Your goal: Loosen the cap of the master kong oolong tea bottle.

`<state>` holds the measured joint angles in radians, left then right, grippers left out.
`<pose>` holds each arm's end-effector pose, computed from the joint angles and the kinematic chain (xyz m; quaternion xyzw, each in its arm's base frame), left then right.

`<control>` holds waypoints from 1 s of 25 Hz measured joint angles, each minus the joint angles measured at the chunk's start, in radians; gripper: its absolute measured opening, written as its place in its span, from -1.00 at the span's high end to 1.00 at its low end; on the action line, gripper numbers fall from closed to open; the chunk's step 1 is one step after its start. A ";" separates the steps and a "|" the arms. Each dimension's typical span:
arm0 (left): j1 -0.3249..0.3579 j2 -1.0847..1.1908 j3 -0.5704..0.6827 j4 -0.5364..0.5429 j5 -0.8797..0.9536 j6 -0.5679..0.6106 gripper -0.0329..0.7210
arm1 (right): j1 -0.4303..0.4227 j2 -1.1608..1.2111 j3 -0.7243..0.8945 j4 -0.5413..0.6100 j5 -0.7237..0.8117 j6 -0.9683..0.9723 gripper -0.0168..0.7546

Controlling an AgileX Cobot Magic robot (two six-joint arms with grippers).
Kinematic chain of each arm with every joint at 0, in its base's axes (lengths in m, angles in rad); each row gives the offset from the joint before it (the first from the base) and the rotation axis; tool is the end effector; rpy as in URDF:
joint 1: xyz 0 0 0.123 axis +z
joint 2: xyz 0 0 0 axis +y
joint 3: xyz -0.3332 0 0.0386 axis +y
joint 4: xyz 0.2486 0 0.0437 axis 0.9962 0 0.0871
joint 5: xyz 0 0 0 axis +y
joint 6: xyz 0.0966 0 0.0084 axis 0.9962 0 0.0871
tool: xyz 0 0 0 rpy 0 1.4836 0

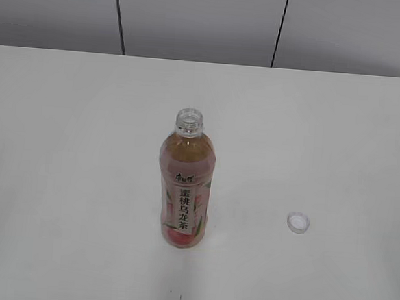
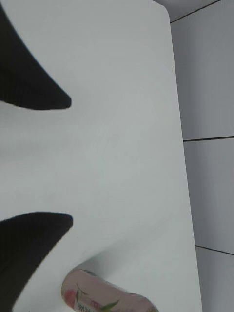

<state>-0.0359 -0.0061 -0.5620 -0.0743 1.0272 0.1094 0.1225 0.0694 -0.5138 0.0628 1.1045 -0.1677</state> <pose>-0.0574 -0.0041 0.2951 0.0620 0.8228 -0.0163 0.5648 -0.0430 0.0002 0.2785 -0.1279 0.8683 0.0206 0.4789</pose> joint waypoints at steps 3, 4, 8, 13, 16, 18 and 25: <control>0.007 -0.001 0.000 0.000 0.000 0.000 -0.19 | -0.001 -0.070 0.000 0.001 0.000 0.000 -0.37; 0.007 -0.001 0.000 -0.001 0.000 0.000 -0.19 | -0.002 -0.075 0.000 0.001 0.002 0.000 -0.37; 0.007 -0.001 0.000 -0.002 0.000 0.000 -0.19 | -0.022 -0.076 0.000 0.010 0.000 0.000 -0.37; 0.007 -0.001 0.000 -0.002 -0.001 0.000 -0.19 | -0.060 -0.076 0.000 0.010 0.000 0.000 -0.37; 0.007 -0.001 0.000 -0.002 -0.001 0.000 -0.19 | -0.063 -0.076 0.000 0.010 0.000 0.000 -0.37; 0.007 -0.001 0.000 -0.002 -0.001 0.000 -0.19 | -0.063 -0.076 0.000 0.010 0.000 0.000 -0.37; 0.007 -0.001 0.000 -0.002 -0.001 0.000 -0.19 | -0.063 -0.076 0.000 0.010 0.000 0.000 -0.37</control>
<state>-0.0293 -0.0068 -0.5620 -0.0762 1.0265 0.1094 0.0591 -0.0066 -0.5142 0.0732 1.1046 -0.1677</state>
